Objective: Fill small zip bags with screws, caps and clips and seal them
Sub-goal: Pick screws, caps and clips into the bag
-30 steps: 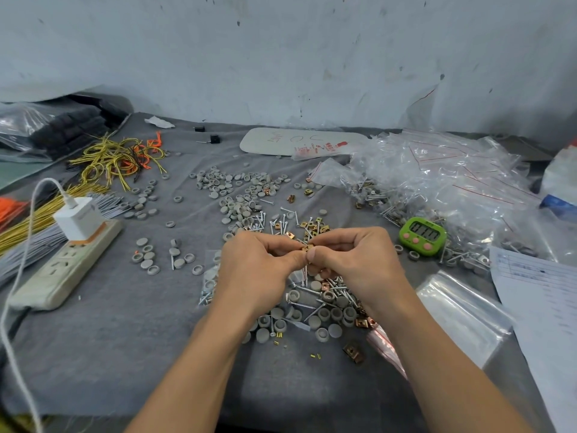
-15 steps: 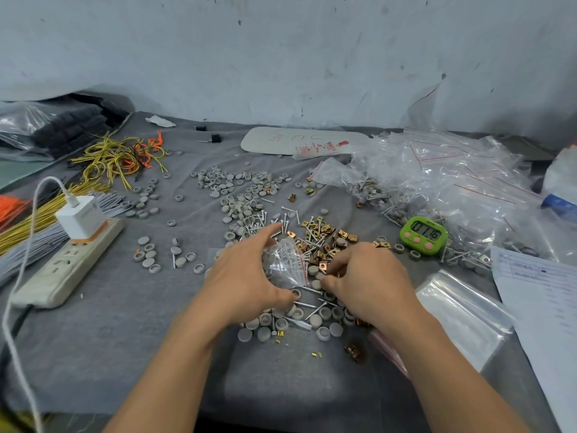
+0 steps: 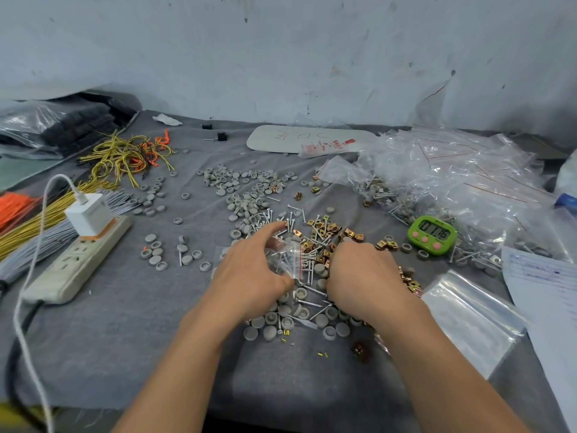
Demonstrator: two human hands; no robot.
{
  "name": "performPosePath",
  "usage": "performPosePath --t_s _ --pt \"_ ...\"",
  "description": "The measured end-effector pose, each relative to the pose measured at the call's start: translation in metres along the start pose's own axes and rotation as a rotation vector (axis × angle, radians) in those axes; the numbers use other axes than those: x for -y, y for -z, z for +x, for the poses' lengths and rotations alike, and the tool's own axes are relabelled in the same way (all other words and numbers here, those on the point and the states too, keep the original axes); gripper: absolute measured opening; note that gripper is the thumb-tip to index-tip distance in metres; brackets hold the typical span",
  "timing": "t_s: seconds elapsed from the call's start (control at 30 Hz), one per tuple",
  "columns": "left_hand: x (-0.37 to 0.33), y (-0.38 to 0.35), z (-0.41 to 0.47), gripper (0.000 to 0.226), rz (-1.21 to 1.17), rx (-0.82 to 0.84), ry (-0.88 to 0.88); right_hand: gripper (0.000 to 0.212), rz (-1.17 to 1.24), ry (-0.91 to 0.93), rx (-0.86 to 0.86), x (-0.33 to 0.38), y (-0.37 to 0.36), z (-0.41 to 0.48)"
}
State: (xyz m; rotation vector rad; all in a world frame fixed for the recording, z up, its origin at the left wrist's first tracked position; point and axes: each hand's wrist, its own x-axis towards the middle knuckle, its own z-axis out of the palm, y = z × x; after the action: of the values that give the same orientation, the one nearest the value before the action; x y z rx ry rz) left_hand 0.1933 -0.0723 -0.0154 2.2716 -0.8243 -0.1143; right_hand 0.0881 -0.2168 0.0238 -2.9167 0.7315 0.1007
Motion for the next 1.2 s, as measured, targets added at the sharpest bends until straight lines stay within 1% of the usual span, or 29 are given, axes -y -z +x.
performPosePath --t_s 0.07,0.2,0.3,0.37,0.47,0.53,0.57,0.7,0.83,0.93,1.0,1.03,1.1,1.13,1.17,1.2 --pt "0.002 0.0 0.0 0.086 0.003 -0.01 -0.002 0.031 0.013 0.014 0.02 -0.002 -0.001 0.001" --pt "0.003 0.001 0.0 0.085 -0.019 -0.007 0.01 0.005 0.078 0.006 0.025 -0.008 -0.006 0.001" --pt "-0.001 0.001 0.0 0.087 -0.017 0.01 0.027 0.007 0.154 -0.044 -0.017 -0.012 -0.01 0.001" --pt "-0.003 0.001 -0.001 0.088 -0.018 0.024 0.033 0.009 0.291 -0.068 -0.11 -0.017 -0.01 0.005" --pt "-0.007 0.0 -0.001 0.09 -0.015 0.018 0.028 0.02 0.68 -0.062 -0.301 -0.019 -0.012 0.013" --pt "-0.009 -0.002 -0.001 0.09 -0.013 0.0 0.029 0.02 0.889 -0.029 -0.356 -0.013 -0.014 0.015" --pt "-0.01 -0.002 -0.001 0.09 -0.013 -0.009 0.031 0.02 0.934 -0.011 -0.353 -0.007 -0.015 0.016" --pt "-0.012 -0.003 -0.002 0.088 -0.034 -0.032 0.029 0.02 0.916 0.023 -0.279 0.01 -0.024 0.023" --pt "-0.013 0.0 -0.003 0.085 -0.068 -0.093 0.003 0.02 1.108 0.049 -0.219 0.025 -0.024 0.026" --pt "-0.011 0.004 -0.003 0.085 -0.095 -0.104 0.011 0.016 1.157 0.119 -0.152 0.036 -0.023 0.025" --pt "-0.01 0.006 -0.004 0.078 -0.089 -0.082 0.027 0.015 1.129 0.176 -0.089 0.042 -0.023 0.024" --pt "-0.009 0.007 -0.005 0.07 -0.093 -0.082 0.034 0.016 1.113 0.194 -0.08 0.043 -0.021 0.024" --pt "-0.006 0.01 -0.006 0.052 -0.138 -0.114 0.049 0.019 1.154 0.195 -0.11 0.04 -0.015 0.026" --pt "-0.005 0.012 -0.006 0.044 -0.175 -0.146 0.055 0.02 1.195 0.172 -0.162 0.036 -0.011 0.028" --pt "-0.003 0.014 -0.007 0.038 -0.221 -0.18 0.057 0.021 1.195 0.126 -0.251 0.029 -0.009 0.03" --pt "-0.002 0.017 -0.007 0.036 -0.28 -0.21 0.053 0.022 1.123 0.06 -0.357 0.02 -0.007 0.033"
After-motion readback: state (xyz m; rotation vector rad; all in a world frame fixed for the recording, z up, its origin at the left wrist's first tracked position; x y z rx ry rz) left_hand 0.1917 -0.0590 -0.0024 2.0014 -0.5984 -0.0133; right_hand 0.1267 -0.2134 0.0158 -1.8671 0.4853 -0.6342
